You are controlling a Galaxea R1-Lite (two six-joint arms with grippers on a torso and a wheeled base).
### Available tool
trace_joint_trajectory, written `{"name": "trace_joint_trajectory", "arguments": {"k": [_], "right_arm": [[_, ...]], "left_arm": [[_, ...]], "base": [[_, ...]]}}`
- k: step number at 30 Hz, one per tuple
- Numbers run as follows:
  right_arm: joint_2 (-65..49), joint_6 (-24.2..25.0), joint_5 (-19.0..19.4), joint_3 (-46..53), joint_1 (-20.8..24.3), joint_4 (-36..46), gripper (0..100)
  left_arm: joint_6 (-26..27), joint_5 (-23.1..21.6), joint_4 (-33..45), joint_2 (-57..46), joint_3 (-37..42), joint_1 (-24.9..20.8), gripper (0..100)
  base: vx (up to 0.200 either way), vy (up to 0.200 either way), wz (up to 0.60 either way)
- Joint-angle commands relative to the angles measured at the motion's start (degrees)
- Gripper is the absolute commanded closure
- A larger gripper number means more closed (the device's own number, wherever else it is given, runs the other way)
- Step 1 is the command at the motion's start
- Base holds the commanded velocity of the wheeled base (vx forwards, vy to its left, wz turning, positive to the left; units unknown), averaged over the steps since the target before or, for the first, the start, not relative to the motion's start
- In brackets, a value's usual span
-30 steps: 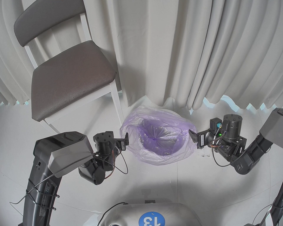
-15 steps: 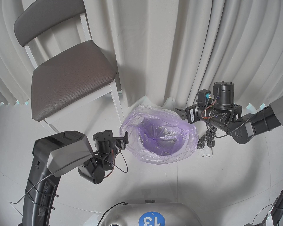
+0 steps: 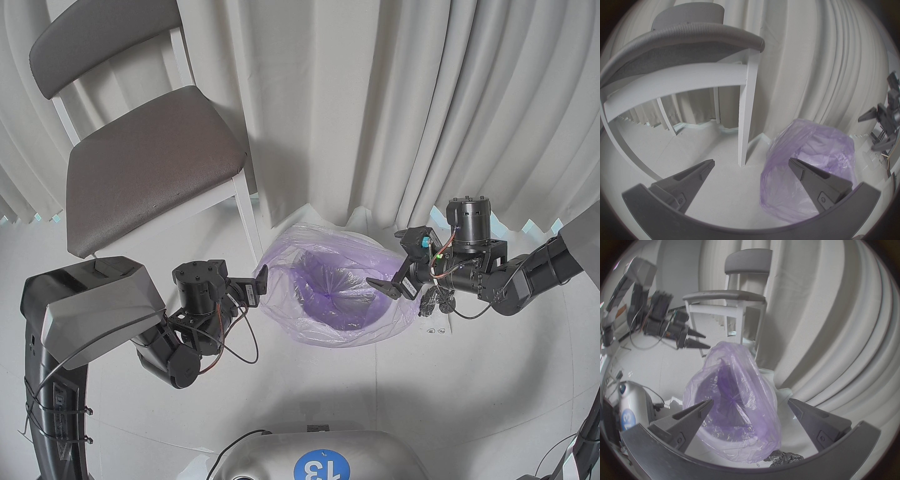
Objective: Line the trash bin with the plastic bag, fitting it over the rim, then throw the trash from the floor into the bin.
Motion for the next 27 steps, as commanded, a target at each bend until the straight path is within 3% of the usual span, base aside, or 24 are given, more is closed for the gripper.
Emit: {"name": "trace_joint_trajectory", "arguments": {"k": [1, 21, 22, 27], "right_arm": [[4.31, -1.43, 0.52, -0.66, -0.41, -2.01, 0], [12.57, -1.08, 0.25, -8.48, 0.03, -4.91, 0], [12.66, -0.99, 0.17, -8.92, 0.03, -5.08, 100], [12.13, 1.30, -0.19, -10.06, 0.03, -5.35, 100]], "left_arm": [[-0.01, -0.05, -0.22, -2.03, 0.36, -0.06, 0], [-0.01, -0.14, -0.04, -2.29, 0.71, 0.29, 0], [-0.01, -0.14, -0.04, -2.29, 0.71, 0.38, 0], [-0.01, -0.14, 0.05, -2.29, 0.80, 0.55, 0]], "base": [[0.000, 0.000, 0.00], [0.000, 0.000, 0.00], [0.000, 0.000, 0.00], [0.000, 0.000, 0.00]]}}
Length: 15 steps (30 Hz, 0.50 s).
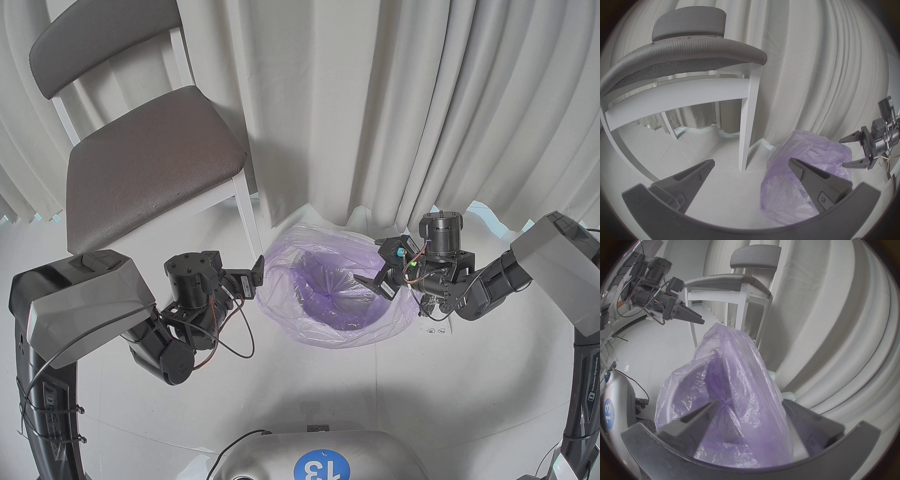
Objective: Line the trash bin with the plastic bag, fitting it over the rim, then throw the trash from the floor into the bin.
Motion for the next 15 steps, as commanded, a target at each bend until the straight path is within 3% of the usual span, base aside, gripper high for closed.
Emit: {"name": "trace_joint_trajectory", "arguments": {"k": [1, 10, 15], "right_arm": [[-0.33, 1.88, -0.30, -0.44, 0.04, -0.12, 100], [-2.17, 3.46, -0.74, -2.99, -1.37, 1.03, 100], [1.34, 9.53, -4.08, -9.49, -1.37, 2.78, 100]], "left_arm": [[-0.01, 0.02, 0.05, -0.01, 0.06, 0.19, 0], [0.07, -0.16, 0.31, 0.34, 0.06, 0.10, 0], [0.07, -0.16, 0.31, 0.42, 0.06, 0.19, 0]], "base": [[0.000, 0.000, 0.00], [0.000, 0.000, 0.00], [0.000, 0.000, 0.00]]}}
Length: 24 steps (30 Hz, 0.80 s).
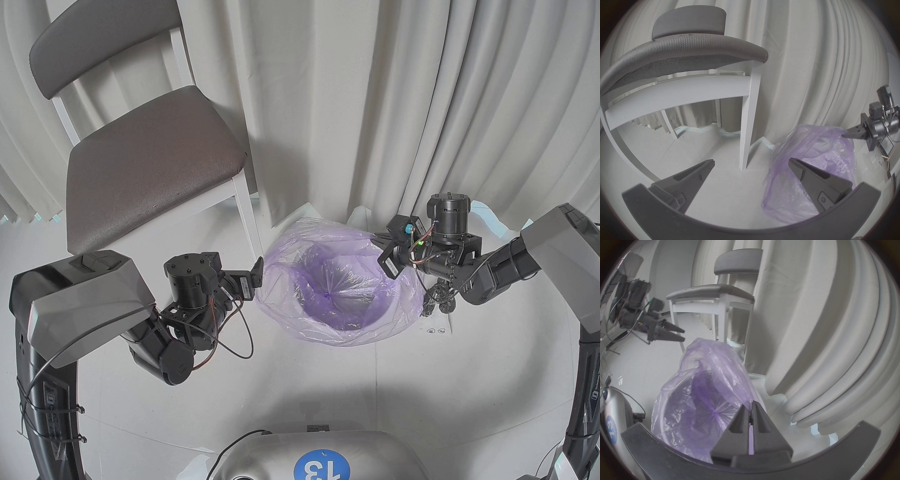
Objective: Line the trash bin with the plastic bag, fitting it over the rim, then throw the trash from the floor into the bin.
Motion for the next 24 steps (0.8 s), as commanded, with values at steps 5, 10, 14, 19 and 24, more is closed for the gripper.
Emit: {"name": "trace_joint_trajectory", "arguments": {"k": [5, 10, 14, 19, 24], "right_arm": [[8.01, 7.36, -3.98, -14.89, 0.10, 4.70, 100], [13.37, 12.19, -6.44, -25.52, 0.10, 9.89, 100], [16.01, 14.91, -6.79, -30.80, 0.10, 13.23, 100], [19.88, 16.85, -6.88, -36.75, -0.08, 17.18, 100], [20.05, 16.94, -6.88, -36.75, -0.17, 16.83, 100]], "left_arm": [[-0.01, 0.01, 0.04, 0.21, -0.09, 0.23, 0], [-0.01, 0.01, -0.13, 0.12, 0.08, 0.23, 0], [-0.01, -0.08, -0.13, -0.15, 0.52, 0.23, 0], [-0.01, -1.40, -0.39, -0.23, 0.79, 0.58, 0], [-0.01, -1.40, -0.48, -0.59, 0.79, 1.02, 0]], "base": [[0.000, 0.000, 0.00], [0.000, 0.000, 0.00], [0.000, 0.000, 0.00], [0.000, 0.000, 0.00], [0.000, 0.000, 0.00]]}}
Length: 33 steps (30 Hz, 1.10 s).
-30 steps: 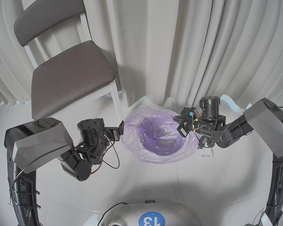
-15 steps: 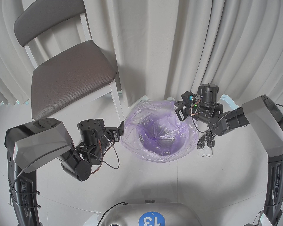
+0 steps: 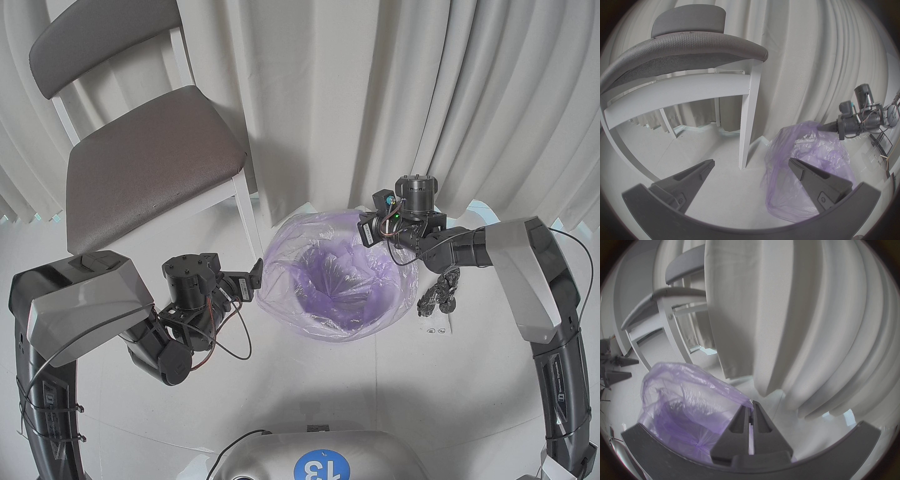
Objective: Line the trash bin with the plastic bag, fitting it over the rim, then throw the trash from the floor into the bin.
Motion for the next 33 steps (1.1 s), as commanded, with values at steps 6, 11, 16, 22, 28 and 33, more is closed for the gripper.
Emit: {"name": "trace_joint_trajectory", "arguments": {"k": [6, 11, 16, 22, 28, 33], "right_arm": [[2.75, 0.66, -0.12, -1.08, -0.70, -2.52, 100], [2.83, 0.84, -0.38, -1.08, -0.87, -2.61, 100], [4.42, 0.84, -0.73, -1.08, -1.22, -2.43, 100], [6.35, 0.84, -0.73, -1.08, -1.22, -2.26, 100], [5.91, 0.84, -0.73, -1.08, -0.52, -2.17, 100], [5.03, 0.75, -0.82, 0.66, 0.97, -2.43, 100]], "left_arm": [[-0.12, -0.03, -0.30, -0.68, 0.02, 0.36, 0], [-0.12, -0.03, -0.48, -0.68, 0.10, 0.36, 0], [-0.12, -0.03, -0.57, -0.77, 0.10, 0.36, 0], [-0.21, -0.03, -0.66, -0.85, 0.19, 0.36, 0], [-0.21, -0.03, -0.66, -1.03, 0.37, 0.36, 0], [-0.21, -0.03, -0.57, -1.29, 0.46, 0.36, 0]], "base": [[0.000, 0.000, 0.00], [0.000, 0.000, 0.00], [0.000, 0.000, 0.00], [0.000, 0.000, 0.00], [0.000, 0.000, 0.00], [0.000, 0.000, 0.00]]}}
